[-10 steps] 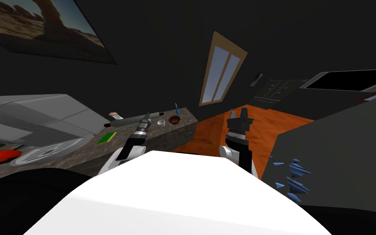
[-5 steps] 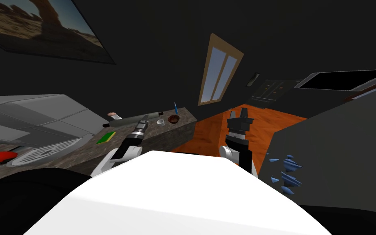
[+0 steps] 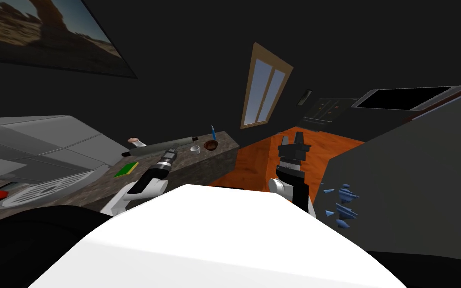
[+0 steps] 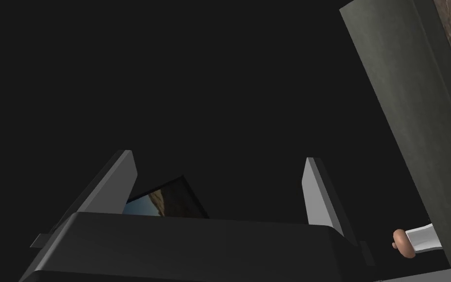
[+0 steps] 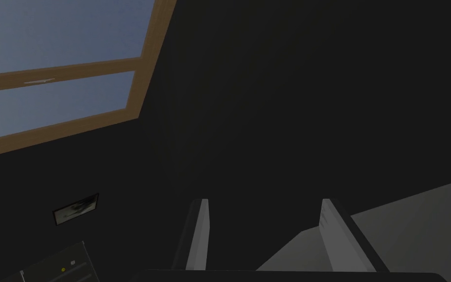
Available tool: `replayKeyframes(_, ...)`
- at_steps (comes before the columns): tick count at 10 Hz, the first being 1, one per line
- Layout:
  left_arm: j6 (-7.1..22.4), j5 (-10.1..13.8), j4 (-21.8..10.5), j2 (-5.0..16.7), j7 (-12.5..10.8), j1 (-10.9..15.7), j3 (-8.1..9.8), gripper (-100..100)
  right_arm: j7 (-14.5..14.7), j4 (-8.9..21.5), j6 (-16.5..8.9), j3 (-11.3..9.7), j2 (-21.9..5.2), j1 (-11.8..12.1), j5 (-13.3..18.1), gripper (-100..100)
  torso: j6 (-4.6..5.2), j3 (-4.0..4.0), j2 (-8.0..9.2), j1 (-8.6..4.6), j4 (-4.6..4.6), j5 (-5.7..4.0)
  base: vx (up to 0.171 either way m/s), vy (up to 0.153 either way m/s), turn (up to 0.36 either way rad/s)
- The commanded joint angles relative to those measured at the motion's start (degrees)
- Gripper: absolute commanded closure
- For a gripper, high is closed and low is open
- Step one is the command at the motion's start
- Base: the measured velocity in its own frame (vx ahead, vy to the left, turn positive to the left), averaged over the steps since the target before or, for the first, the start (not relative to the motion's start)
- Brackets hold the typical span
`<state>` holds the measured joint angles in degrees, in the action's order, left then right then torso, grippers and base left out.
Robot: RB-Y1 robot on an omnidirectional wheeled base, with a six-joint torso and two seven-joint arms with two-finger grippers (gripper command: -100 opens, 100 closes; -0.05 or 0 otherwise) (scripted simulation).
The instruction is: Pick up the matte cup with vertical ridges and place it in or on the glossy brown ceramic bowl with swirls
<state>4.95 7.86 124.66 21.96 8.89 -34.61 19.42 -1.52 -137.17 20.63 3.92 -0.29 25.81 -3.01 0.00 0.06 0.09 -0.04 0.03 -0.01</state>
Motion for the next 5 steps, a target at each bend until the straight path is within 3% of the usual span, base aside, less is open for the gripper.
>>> replayKeyframes(1, 2.86, 0.97, -0.47, 1.42, 0.29, -0.42, 0.9, -100, 0.0, 0.0, 0.0, 0.0, 0.0, 0.0, 0.0, 0, 0.0, 0.0, 0.0, 0.0, 0.0, 0.0, -0.015, -0.019, -0.06)
replayKeyframes(4, 6.63, 1.98, -1.07, 3.05, 0.32, -0.69, 1.73, -100, 0.0, 0.0, 0.0, 0.0, 0.0, 0.0, 0.0, 0, 0.01, -0.04, -0.06, 0.0, -0.02, 0.0, -0.01, -0.018, -0.047)
replayKeyframes(5, 8.72, 2.99, -1.73, 4.78, 0.29, -0.89, 2.48, -100, 0.0, 0.0, 0.0, 0.0, 0.0, 0.0, 0.0, 0, 0.0, -0.04, -0.06, 0.0, -0.02, 0.0, -0.006, -0.027, -0.067)
